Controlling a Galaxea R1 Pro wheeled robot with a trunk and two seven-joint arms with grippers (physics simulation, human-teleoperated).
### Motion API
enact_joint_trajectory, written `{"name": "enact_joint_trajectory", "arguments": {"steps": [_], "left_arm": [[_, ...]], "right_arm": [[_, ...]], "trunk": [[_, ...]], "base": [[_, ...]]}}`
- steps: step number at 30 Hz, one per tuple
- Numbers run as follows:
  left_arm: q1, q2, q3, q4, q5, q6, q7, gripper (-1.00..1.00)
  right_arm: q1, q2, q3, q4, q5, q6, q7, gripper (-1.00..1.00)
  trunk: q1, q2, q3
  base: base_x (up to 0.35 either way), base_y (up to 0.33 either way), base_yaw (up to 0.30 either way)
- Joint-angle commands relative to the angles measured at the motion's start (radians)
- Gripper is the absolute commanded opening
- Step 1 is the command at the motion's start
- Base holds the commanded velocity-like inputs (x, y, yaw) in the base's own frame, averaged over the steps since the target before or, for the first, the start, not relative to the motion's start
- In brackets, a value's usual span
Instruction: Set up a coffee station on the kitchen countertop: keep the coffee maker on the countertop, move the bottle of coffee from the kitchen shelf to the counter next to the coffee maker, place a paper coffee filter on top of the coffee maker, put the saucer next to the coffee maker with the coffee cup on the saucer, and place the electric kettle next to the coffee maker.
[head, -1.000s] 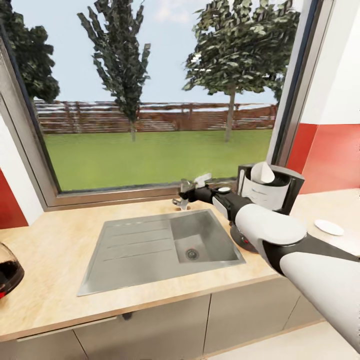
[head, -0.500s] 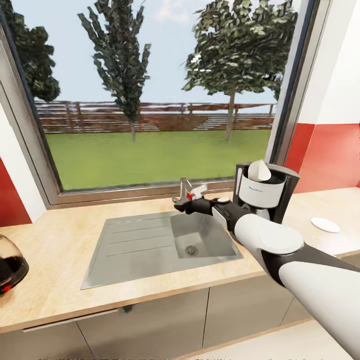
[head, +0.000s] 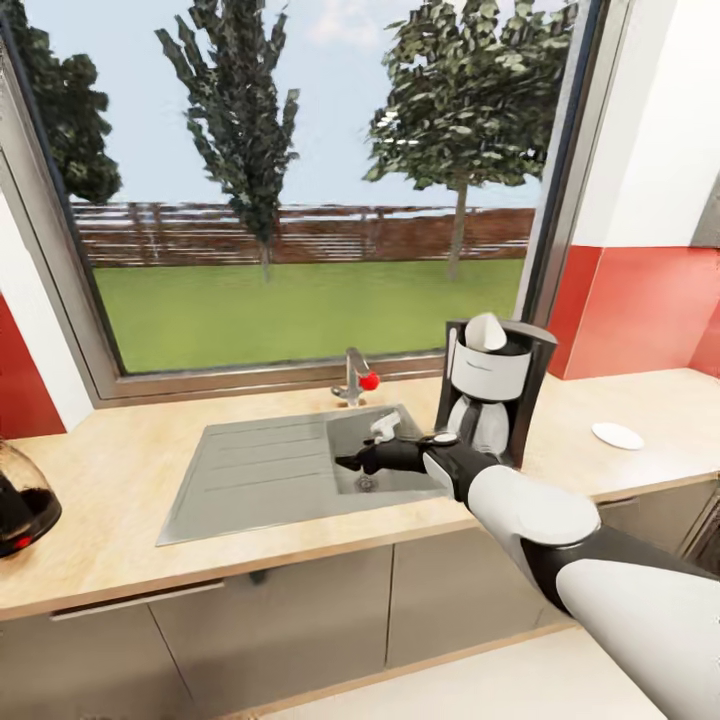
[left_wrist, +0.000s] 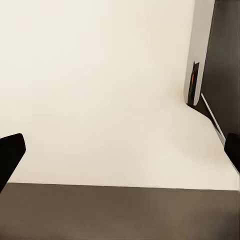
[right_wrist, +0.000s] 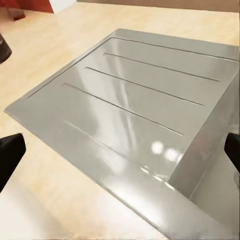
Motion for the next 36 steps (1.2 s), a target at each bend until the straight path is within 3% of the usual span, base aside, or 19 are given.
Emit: {"name": "enact_joint_trajectory", "arguments": {"steps": [1,12,14,15,16,21,32,36], "left_arm": [[0.0,0.0,0.004,-0.001,-0.008,0.005,0.002,1.0],[0.0,0.001,0.003,-0.001,-0.008,-0.01,0.002,1.0],[0.0,0.001,0.003,-0.001,-0.008,-0.012,0.002,1.0],[-0.001,0.001,0.003,-0.001,-0.008,-0.013,0.002,1.0],[-0.001,0.001,0.003,-0.001,-0.007,-0.013,0.002,1.0],[-0.004,0.0,0.005,-0.002,-0.007,-0.014,0.002,1.0],[-0.007,0.0,0.005,-0.002,-0.006,-0.017,0.002,1.0],[-0.008,0.0,0.005,-0.003,-0.007,-0.018,0.001,1.0]], "right_arm": [[0.004,0.001,-0.01,-0.002,0.008,0.002,0.008,1.0],[0.181,0.001,0.001,0.0,0.022,-0.006,0.03,1.0],[0.209,0.001,0.002,-0.001,0.059,-0.011,0.03,1.0],[0.235,0.001,0.003,-0.001,0.123,-0.033,0.03,1.0],[0.246,0.001,0.003,-0.001,0.149,-0.051,0.03,1.0],[0.313,0.001,0.003,-0.001,0.238,-0.116,0.029,1.0],[0.425,0.001,0.002,-0.003,0.303,-0.173,0.021,1.0],[0.478,0.001,0.0,-0.006,0.306,-0.173,-0.043,1.0]], "trunk": [[0.0,-0.002,-0.001],[0.0,-0.002,-0.001],[0.0,-0.002,-0.001],[0.0,-0.002,-0.001],[0.0,-0.002,-0.001],[0.0,-0.002,-0.001],[0.0,-0.002,-0.001],[0.0,-0.002,-0.001]], "base": [[-0.172,-0.075,0.0],[-0.05,-0.011,0.0],[-0.239,0.0,0.0],[-0.231,0.0,0.0],[-0.148,0.0,0.0],[-0.047,0.0,0.0],[-0.002,0.0,0.0],[0.0,0.0,0.0]]}}
